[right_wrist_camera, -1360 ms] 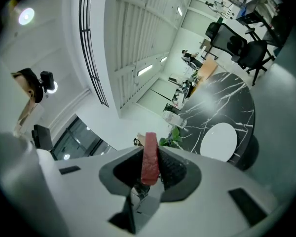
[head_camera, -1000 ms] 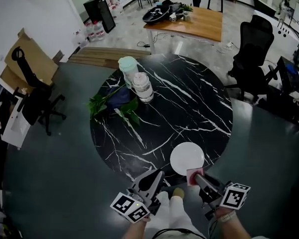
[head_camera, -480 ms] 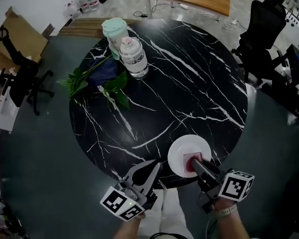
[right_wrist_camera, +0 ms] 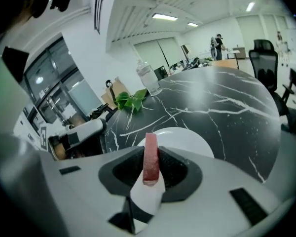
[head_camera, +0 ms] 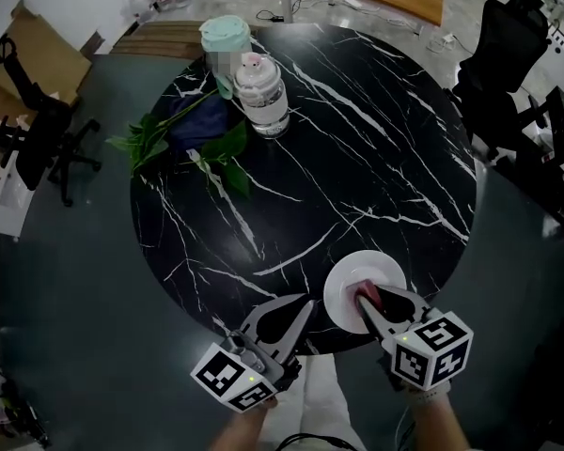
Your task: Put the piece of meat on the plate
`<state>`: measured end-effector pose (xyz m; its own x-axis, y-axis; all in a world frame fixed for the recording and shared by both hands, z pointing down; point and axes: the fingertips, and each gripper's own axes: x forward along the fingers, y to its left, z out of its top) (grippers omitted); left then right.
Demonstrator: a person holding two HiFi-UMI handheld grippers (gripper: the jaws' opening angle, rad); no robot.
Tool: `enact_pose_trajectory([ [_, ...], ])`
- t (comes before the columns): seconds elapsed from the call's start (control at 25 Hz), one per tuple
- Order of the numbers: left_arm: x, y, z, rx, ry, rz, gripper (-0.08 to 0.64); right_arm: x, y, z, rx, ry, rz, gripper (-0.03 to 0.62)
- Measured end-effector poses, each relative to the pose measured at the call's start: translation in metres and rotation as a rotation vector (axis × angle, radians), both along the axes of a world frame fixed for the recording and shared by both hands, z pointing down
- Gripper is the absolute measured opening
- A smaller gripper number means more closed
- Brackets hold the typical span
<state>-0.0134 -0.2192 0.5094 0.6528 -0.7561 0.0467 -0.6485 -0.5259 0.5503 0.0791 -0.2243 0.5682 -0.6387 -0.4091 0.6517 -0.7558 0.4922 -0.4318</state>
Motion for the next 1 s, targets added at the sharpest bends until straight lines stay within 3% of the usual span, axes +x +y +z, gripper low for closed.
enact_pose_trajectory([
  [0.28,-0.01,-0.001,-0.001,0.001,0.016,-0.004,0.009,-0.004,-0.003,-0.001,0.139,0.165,-0.149,0.09],
  [0.44,-0.013,0.001,-0.001,-0.002,0.029,0.002,0.009,0.0,-0.008,-0.003,0.222,0.273,-0.136,0.118],
  [0.56,-0.015,0.003,-0.004,-0.001,0.042,0.007,0.009,0.007,-0.016,-0.006,0.287,0.352,-0.096,0.182],
  [0.64,-0.015,0.005,-0.005,0.0,0.048,0.009,0.009,0.011,-0.019,-0.013,0.326,0.363,-0.062,0.234],
  [0.76,-0.016,0.006,-0.007,0.006,0.05,0.008,0.009,0.014,-0.019,-0.025,0.376,0.351,-0.021,0.247],
  [1.0,-0.012,0.005,-0.014,0.017,0.054,0.014,0.009,0.011,-0.006,-0.035,0.344,0.244,0.003,0.247],
])
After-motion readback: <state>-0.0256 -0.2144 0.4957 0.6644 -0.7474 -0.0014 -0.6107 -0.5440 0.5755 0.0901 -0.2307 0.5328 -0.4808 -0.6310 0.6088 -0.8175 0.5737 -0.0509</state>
